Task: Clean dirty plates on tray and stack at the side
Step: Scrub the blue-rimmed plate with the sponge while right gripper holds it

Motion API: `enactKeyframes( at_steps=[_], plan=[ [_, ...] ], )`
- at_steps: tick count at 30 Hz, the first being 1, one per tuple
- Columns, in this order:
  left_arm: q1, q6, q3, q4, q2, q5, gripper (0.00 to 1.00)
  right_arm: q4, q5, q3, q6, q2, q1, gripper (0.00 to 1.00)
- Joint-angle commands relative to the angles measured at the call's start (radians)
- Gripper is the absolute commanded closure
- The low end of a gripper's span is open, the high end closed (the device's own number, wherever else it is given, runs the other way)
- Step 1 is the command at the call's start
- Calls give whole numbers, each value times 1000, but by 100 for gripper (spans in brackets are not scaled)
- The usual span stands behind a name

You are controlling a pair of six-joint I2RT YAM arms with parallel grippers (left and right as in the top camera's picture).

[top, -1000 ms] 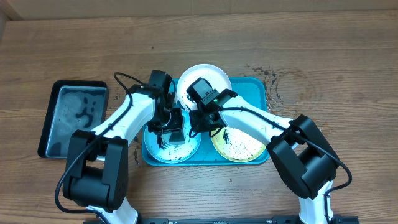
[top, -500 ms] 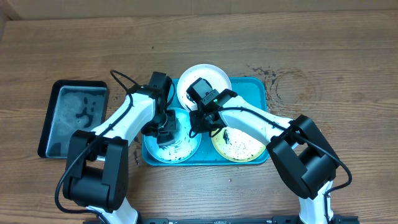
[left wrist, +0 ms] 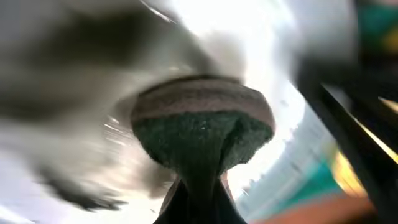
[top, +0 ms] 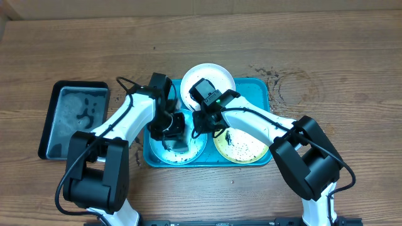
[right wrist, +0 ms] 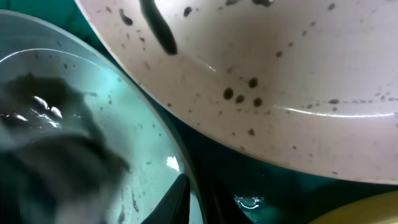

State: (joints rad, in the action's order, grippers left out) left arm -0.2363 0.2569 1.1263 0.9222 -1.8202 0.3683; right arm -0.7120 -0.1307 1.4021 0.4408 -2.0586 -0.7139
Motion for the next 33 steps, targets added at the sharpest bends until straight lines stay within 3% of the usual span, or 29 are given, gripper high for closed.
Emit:
enactKeyframes(
  at_steps=[1, 3, 6, 10, 13, 16, 22, 29, 30, 33],
  plan=[
    [-8, -85, -14, 14, -3, 137, 96, 1, 10, 7, 2, -15, 3, 87],
    [-8, -77, -66, -21, -3, 85, 96, 5, 10, 7, 2, -15, 3, 87],
    [-8, 60, -146, -83, -3, -150, 96, 5, 10, 7, 2, -15, 3, 87],
    [-8, 336, -220, -119, -3, -511, 96, 9, 10, 7, 2, -15, 3, 87],
    [-8, 448, -222, -115, -3, -660, 96, 13, 10, 7, 1, -15, 3, 87],
    [-8, 507, -221, -116, -3, -733, 96, 11, 10, 7, 1, -15, 3, 87],
    [-7, 510, -186, -89, -3, -910, 96, 11, 25, 7, 1, -15, 3, 87],
    [-8, 449, -69, -57, -3, -928, 96, 11, 25, 7, 1, -15, 3, 87],
    [-8, 417, -50, -56, -3, -900, 96, 11, 25, 7, 1, -15, 3, 87],
    [-8, 246, 17, -68, -3, -636, 96, 11, 25, 7, 2, -15, 3, 88]
  ],
)
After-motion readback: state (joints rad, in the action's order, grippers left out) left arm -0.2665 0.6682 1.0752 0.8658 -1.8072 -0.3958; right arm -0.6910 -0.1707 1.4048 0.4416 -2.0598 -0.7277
